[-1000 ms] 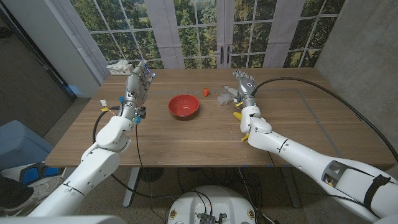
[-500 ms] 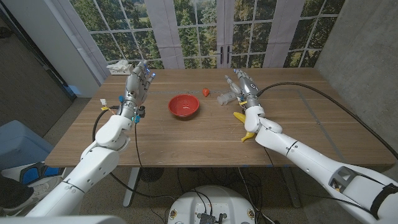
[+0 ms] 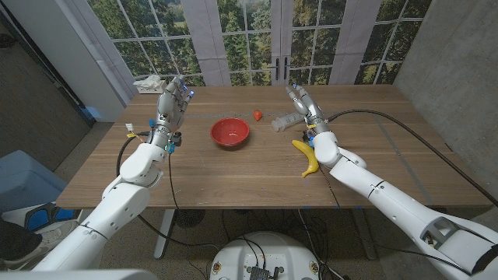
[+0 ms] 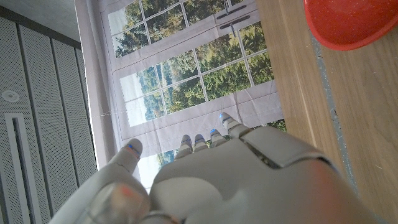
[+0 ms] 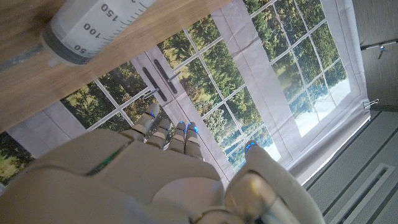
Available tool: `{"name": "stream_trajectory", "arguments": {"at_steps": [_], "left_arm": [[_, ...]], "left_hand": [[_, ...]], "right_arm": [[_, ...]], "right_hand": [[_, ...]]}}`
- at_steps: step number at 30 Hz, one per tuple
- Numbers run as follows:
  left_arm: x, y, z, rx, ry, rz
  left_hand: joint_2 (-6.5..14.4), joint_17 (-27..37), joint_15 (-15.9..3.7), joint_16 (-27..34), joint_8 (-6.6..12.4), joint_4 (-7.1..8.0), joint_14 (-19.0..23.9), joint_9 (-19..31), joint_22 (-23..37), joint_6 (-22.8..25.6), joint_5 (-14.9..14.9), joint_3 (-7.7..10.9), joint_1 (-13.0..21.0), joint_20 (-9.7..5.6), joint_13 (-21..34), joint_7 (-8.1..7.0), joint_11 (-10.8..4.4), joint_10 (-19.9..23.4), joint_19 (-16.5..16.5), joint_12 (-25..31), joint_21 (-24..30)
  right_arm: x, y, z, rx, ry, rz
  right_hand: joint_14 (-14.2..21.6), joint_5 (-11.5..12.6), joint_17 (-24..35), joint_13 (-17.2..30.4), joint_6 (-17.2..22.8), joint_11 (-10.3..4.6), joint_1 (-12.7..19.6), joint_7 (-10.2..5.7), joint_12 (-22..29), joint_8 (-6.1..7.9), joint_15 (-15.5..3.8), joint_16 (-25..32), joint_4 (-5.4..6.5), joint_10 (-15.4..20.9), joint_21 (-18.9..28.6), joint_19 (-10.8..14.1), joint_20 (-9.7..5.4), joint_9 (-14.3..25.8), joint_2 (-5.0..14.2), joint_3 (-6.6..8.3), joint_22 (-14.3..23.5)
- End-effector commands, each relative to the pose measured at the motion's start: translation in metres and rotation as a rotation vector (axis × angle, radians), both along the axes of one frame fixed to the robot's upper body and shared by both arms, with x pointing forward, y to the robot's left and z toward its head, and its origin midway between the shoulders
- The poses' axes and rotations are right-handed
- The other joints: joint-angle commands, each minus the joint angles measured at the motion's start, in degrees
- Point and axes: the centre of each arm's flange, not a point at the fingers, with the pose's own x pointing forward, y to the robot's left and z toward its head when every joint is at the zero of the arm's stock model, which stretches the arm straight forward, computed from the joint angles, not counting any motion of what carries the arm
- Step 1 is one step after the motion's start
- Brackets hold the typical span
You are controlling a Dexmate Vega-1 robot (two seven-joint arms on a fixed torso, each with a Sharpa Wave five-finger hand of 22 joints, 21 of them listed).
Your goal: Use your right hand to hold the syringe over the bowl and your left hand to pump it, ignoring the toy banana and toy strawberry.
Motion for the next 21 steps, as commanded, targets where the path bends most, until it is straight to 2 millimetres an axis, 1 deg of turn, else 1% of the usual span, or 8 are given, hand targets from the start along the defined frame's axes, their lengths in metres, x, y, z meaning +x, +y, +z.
{"name": "stream_trajectory", "arguments": {"at_steps": [1,8,17,21], "left_arm": [[-0.001,-0.001,-0.003,0.004,-0.001,-0.001],[-0.001,0.001,-0.005,0.005,0.010,-0.007],[0.002,0.008,-0.008,0.020,0.031,-0.021],[0.004,0.012,-0.009,0.034,0.044,-0.023]], "left_hand": [[0.6,0.0,-3.75,-0.1,-0.07,0.05,-2.5,0.0,0.0,-0.6,0.5,-0.23,-0.1,-3.13,0.2,0.06,0.05,-0.6,-0.5,-0.1,-0.2],[0.6,0.0,-3.78,-0.1,-0.09,0.05,-2.8,0.0,0.1,-0.8,0.5,-0.35,-0.1,-3.16,0.2,-0.01,0.10,-0.8,-0.7,-0.1,-0.2],[0.5,0.0,-3.94,-0.1,-0.12,0.04,-3.2,0.0,0.1,-1.0,0.5,-0.52,-0.1,-3.27,0.2,0.02,0.20,-1.2,-1.0,-0.1,-0.2],[0.5,0.0,-4.42,-0.2,-0.10,0.03,-3.7,-0.1,0.1,-1.1,0.5,-0.60,0.0,-3.63,0.2,0.02,0.17,-1.3,-1.1,-0.1,-0.2]], "right_arm": [[-0.006,-0.014,0.001,0.119,0.024,0.178],[-0.007,-0.021,-0.003,0.206,0.056,0.260],[-0.008,-0.027,-0.014,0.318,0.102,0.366],[-0.012,-0.029,-0.016,0.354,0.091,0.394]], "right_hand": [[0.4,0.6,-0.6,-0.2,0.5,-0.03,-0.7,0.13,0.4,0.36,-3.79,0.1,-0.20,0.6,-0.6,0.7,-4.35,0.0,-0.11,-0.49,0.2],[1.1,0.9,-1.3,-0.6,1.3,0.30,-0.9,0.39,0.6,0.64,-3.31,0.3,-0.58,1.2,-1.1,1.6,-4.28,0.0,-0.33,-0.62,0.2],[2.2,1.2,-2.5,-1.0,2.5,0.77,-1.3,0.78,1.1,0.95,-3.02,0.5,-1.02,2.5,-2.0,3.1,-3.98,0.0,-0.56,-0.84,0.2],[2.7,1.4,-3.0,-1.2,3.1,1.11,-1.5,1.00,1.3,1.09,-2.93,0.6,-1.26,3.4,-2.4,3.9,-3.88,0.0,-0.72,-0.94,0.2]]}}
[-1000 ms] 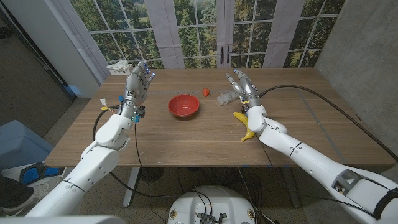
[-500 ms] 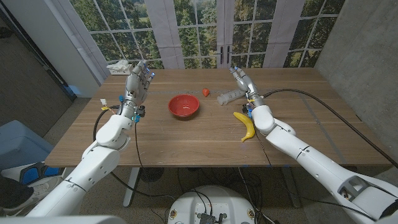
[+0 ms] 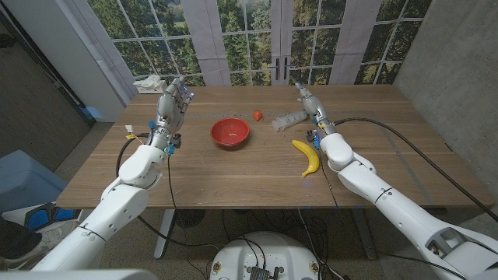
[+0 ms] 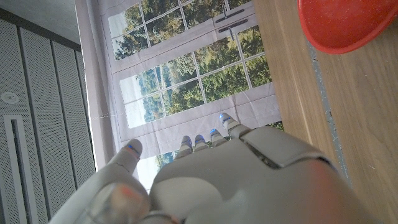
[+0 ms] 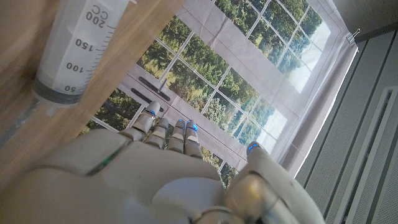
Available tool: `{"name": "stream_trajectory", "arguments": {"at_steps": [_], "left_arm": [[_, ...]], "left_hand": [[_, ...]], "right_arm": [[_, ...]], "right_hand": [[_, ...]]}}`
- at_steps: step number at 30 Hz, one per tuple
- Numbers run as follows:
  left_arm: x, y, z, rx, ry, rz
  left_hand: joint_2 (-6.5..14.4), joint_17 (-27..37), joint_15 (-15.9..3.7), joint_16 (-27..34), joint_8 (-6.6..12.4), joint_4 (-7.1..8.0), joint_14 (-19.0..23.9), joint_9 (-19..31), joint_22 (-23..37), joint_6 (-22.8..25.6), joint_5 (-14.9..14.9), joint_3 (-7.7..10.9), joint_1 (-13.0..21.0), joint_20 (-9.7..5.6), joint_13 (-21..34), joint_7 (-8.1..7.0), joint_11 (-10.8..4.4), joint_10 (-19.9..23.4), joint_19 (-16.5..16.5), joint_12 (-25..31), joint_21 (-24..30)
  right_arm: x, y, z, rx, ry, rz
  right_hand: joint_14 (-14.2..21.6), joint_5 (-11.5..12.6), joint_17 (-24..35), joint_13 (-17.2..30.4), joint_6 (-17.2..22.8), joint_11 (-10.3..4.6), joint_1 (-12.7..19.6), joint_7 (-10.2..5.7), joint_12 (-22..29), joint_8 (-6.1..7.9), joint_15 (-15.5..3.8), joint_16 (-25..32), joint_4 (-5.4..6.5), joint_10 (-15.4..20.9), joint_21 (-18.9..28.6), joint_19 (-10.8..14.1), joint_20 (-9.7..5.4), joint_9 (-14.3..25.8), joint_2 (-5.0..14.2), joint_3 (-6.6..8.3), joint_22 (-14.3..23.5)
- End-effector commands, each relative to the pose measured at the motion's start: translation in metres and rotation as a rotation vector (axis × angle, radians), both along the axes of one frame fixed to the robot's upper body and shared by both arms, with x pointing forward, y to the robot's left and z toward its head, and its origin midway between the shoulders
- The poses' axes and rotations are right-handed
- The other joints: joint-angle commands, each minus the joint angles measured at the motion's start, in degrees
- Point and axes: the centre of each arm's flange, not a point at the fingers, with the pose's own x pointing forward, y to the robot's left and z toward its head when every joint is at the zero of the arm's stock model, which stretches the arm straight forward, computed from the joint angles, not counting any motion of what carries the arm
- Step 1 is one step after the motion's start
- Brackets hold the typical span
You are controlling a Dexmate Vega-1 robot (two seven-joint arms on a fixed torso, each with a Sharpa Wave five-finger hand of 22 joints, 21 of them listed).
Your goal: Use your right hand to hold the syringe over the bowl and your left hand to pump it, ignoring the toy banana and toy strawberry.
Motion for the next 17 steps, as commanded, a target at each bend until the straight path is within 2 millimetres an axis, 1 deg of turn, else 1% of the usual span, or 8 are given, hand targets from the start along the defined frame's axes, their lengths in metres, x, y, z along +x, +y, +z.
{"name": "stream_trajectory", "arguments": {"at_steps": [1,3,5,7,9,12,14,17], "left_arm": [[0.005,0.009,-0.004,0.015,0.036,-0.014],[0.006,0.010,-0.004,0.022,0.039,-0.018],[0.007,0.010,-0.003,0.031,0.046,-0.015],[0.008,0.011,-0.004,0.032,0.056,-0.017],[0.011,0.012,-0.005,0.030,0.069,-0.011],[0.019,0.013,-0.007,0.023,0.092,-0.013],[0.026,0.013,-0.006,0.019,0.104,-0.023],[0.032,0.012,-0.004,0.022,0.109,-0.030]], "left_hand": [[0.5,0.0,-4.40,-0.2,-0.11,0.03,-3.8,0.0,0.1,-0.5,0.3,-0.15,0.0,-3.60,0.2,0.03,0.05,-0.8,-0.9,-0.1,-0.2],[0.5,0.0,-4.48,-0.2,-0.11,0.03,-3.9,0.0,0.1,-0.6,0.3,-0.19,0.0,-3.97,0.2,0.00,0.04,-0.9,-1.0,-0.1,-0.2],[0.6,0.0,-4.62,-0.2,-0.10,0.04,-4.1,0.0,0.1,-0.6,0.3,-0.24,0.0,-4.24,0.2,0.00,0.06,-1.2,-1.0,-0.1,-0.2],[0.6,0.0,-4.66,-0.2,-0.10,0.04,-4.1,0.0,0.1,-0.7,0.3,-0.27,0.0,-4.51,0.2,0.03,0.09,-1.3,-1.0,-0.2,-0.1],[0.6,0.0,-4.64,-0.2,-0.11,0.04,-4.2,0.0,0.1,-0.7,0.3,-0.29,0.0,-4.62,0.2,0.02,0.08,-1.4,-1.1,-0.2,-0.1],[0.6,0.0,-4.70,-0.1,-0.11,0.04,-4.2,0.0,0.1,-0.8,0.3,-0.33,0.0,-4.66,0.2,0.04,0.07,-1.5,-1.0,-0.1,-0.1],[0.6,0.0,-4.71,-0.1,-0.11,0.04,-4.2,0.0,0.1,-0.8,0.3,-0.34,0.0,-4.65,0.2,0.02,0.07,-1.5,-1.0,-0.1,-0.1],[0.6,0.0,-4.60,-0.2,-0.14,0.04,-4.4,0.0,0.1,-0.9,0.3,-0.37,0.0,-4.66,0.2,0.10,0.08,-1.6,-1.1,-0.1,-0.1]], "right_arm": [[-0.006,-0.010,-0.009,0.152,0.024,0.146],[-0.007,-0.014,-0.009,0.189,0.019,0.175],[-0.006,-0.018,-0.009,0.222,0.011,0.213],[-0.004,-0.022,-0.010,0.285,0.004,0.272],[0.000,-0.028,-0.011,0.313,0.010,0.308],[0.006,-0.037,-0.013,0.390,0.014,0.351],[0.006,-0.044,-0.015,0.440,0.012,0.420],[0.003,-0.051,-0.018,0.493,-0.011,0.414]], "right_hand": [[0.9,0.4,-0.4,-0.2,1.2,0.39,-0.8,0.12,0.4,0.43,-2.99,0.4,-0.43,1.1,-0.5,0.9,-4.06,0.0,-0.06,-0.08,0.1],[1.2,0.5,-0.5,-0.2,1.5,0.49,-0.8,0.26,0.5,0.49,-2.80,0.5,-0.50,1.3,-0.6,1.2,-4.02,0.0,-0.09,-0.11,0.1],[2.0,0.7,-1.2,-0.4,2.9,0.73,-1.0,0.61,0.8,0.82,-2.74,0.6,-0.79,2.5,-1.2,2.3,-4.02,0.0,-0.17,-0.18,0.1],[4.3,1.0,-2.8,-0.6,7.3,1.60,-1.3,1.63,1.6,1.76,-3.37,1.0,-1.40,6.2,-2.4,4.9,-4.08,0.0,-0.08,-0.18,0.1],[5.8,1.2,-3.6,-0.7,8.8,1.62,-1.3,1.93,1.8,1.86,-3.41,1.3,-1.84,7.8,-2.9,6.3,-4.26,0.0,-0.13,-0.13,0.1],[6.2,1.2,-3.9,-0.7,8.8,1.40,-1.2,1.93,1.8,1.69,-3.04,1.3,-2.06,8.1,-3.1,6.8,-4.24,0.0,-0.14,-0.08,0.1],[6.1,1.3,-4.0,-0.7,8.5,1.35,-1.1,1.91,1.6,1.48,-2.91,1.2,-2.19,7.9,-3.2,7.1,-4.25,0.0,-0.16,-0.04,0.1],[6.2,1.3,-4.2,-0.7,8.5,1.31,-0.9,1.86,1.5,1.36,-2.87,1.2,-2.38,7.9,-3.4,7.5,-4.25,0.0,-0.13,0.04,0.1]]}}
